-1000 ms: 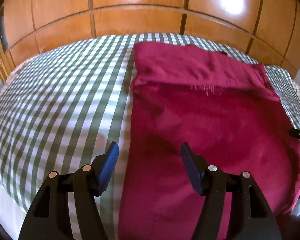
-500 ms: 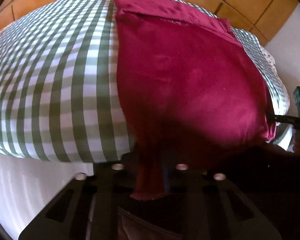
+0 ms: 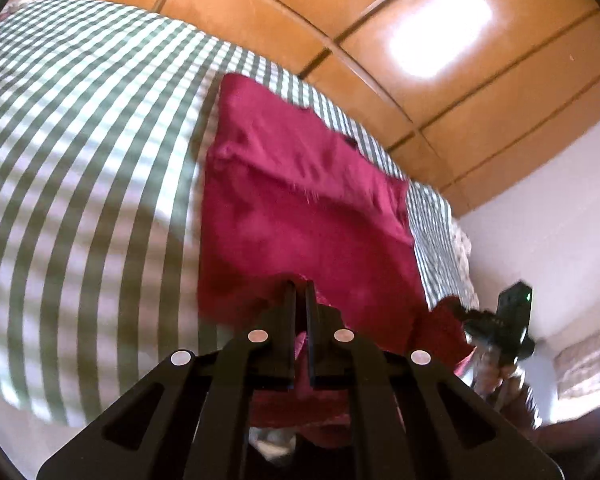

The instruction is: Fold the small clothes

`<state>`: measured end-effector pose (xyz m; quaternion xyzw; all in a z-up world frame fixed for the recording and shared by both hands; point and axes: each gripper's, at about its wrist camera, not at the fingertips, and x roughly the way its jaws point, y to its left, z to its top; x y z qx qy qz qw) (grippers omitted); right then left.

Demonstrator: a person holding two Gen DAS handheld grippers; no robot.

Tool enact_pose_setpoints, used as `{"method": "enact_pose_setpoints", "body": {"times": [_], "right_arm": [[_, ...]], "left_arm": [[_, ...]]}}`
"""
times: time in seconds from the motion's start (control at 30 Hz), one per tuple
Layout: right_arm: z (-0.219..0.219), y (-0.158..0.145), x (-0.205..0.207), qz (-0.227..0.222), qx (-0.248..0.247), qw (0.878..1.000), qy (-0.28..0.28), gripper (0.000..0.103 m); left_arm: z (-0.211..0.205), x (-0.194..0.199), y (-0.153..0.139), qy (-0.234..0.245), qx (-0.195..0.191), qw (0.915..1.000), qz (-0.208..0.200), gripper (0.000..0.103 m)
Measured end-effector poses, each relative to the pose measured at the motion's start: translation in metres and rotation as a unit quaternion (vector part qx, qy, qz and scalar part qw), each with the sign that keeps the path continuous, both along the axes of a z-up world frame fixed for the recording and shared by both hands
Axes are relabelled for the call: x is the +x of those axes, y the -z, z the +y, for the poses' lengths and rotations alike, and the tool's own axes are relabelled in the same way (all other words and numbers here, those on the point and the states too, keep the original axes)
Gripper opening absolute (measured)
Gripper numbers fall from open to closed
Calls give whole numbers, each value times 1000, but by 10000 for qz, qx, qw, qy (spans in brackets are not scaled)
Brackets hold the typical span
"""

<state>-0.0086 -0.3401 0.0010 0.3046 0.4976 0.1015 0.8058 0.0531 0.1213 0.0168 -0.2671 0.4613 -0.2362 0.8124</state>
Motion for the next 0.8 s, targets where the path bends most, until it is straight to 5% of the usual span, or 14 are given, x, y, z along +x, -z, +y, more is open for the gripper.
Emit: {"method": "enact_pose_setpoints", "body": {"times": [0.23, 0.27, 0.33, 0.4, 0.43, 0.47, 0.73, 0.8], "right_arm": [[-33, 22, 44, 257, -27, 9972, 695, 12], [-36, 23, 48, 303, -31, 9967, 758, 19], [-43, 25, 56, 294, 169, 9953, 902, 49], [-47, 21, 58, 120, 318, 9945, 989, 85], [-51, 16, 54, 5, 313, 9944, 1007, 89], [-55, 13, 49, -92, 305, 9943, 1019, 95], [-47, 17, 11, 93, -847, 9942, 660, 94], [-35, 30, 10, 210, -1099, 9924, 510, 64]], "left_arm": [[-10, 71, 5, -399, 146, 9988, 233, 3], [-9, 78, 6, -552, 267, 9978, 251, 3], [-3, 87, 8, -749, 430, 9960, 249, 4], [7, 92, 10, -955, 451, 9939, 330, 35], [16, 90, 12, -1101, 387, 9925, 375, 60], [25, 84, 13, -1232, 274, 9915, 328, 63], [24, 36, 36, -345, 485, 9980, 226, 63], [14, 33, 40, -98, 448, 9988, 193, 59]]}}
